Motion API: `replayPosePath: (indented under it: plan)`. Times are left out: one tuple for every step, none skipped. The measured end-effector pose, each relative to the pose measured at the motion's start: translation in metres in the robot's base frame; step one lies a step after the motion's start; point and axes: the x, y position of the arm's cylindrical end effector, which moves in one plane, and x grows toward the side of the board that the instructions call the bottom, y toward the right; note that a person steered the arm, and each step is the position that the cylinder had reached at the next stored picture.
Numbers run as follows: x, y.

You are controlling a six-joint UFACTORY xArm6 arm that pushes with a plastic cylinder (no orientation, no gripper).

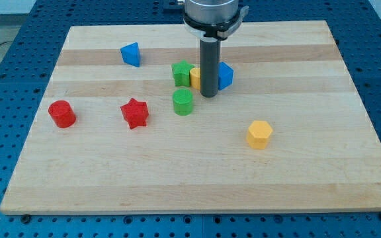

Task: Place the green circle below to the green star

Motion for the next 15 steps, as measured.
replayPosePath:
  plan:
    - [0.008, 0.01]
    - [0.035, 0.03]
    - [0.053, 0.022]
    - [0.052, -0.028]
    - [0.071, -0.039]
    - [0.078, -0.052]
    - [0.06, -0.068]
    - [0.046, -0.072]
    - [0.041, -0.073]
    - [0.048, -0.063]
    - [0.047, -0.058]
    - [0.033, -0.058]
    - [0.022, -0.058]
    - [0.043, -0.058]
    - [0.073, -0.058]
